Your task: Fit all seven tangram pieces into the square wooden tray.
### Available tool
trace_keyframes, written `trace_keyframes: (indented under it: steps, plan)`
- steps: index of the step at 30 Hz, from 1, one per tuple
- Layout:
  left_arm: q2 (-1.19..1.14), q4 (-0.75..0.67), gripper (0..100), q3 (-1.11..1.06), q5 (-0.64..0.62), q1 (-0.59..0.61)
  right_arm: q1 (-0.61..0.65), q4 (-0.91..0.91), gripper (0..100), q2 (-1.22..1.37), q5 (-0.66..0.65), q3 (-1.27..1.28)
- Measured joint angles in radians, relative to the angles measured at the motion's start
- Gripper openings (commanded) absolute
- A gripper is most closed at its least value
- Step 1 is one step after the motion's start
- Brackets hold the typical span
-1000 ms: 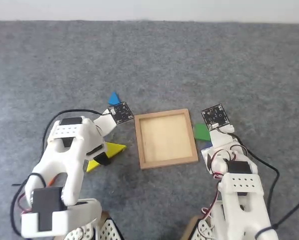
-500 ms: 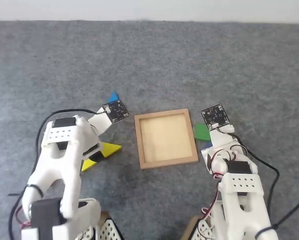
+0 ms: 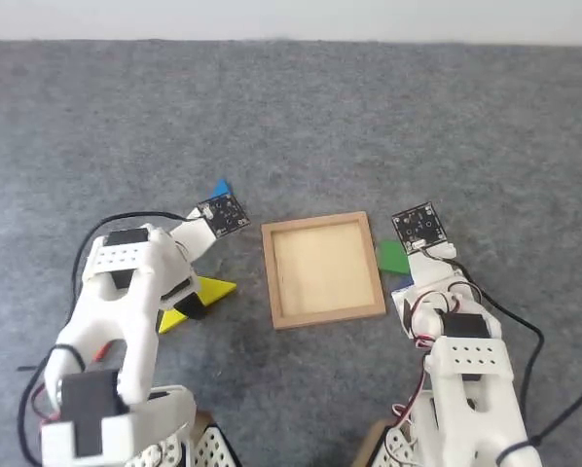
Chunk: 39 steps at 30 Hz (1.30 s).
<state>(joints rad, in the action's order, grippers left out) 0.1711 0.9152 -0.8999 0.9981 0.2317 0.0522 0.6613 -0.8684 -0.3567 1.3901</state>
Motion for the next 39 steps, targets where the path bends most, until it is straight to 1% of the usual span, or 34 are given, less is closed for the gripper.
trace_keyframes:
  steps: [3,6,12,20,26,39]
  plan:
    - [-0.012,-0.002,32,0.0,-0.005,0.003,0.0,0.0,15.4,0.0,0.0,0.0]
    - [-0.012,-0.002,29,0.0,-0.005,0.006,0.0,0.0,15.4,0.0,0.0,0.0]
    - [-0.012,-0.002,29,0.0,0.015,-0.018,0.0,0.0,15.4,0.0,0.0,0.0]
    - [-0.015,-0.003,29,0.0,0.015,-0.02,0.0,0.0,15.4,0.0,0.0,0.0]
    - [-0.015,-0.003,21,0.0,0.015,-0.026,0.0,0.0,15.4,0.0,0.0,0.0]
    - [-0.003,-0.003,20,0.003,0.008,-0.026,0.0,0.0,15.4,0.0,0.0,0.0]
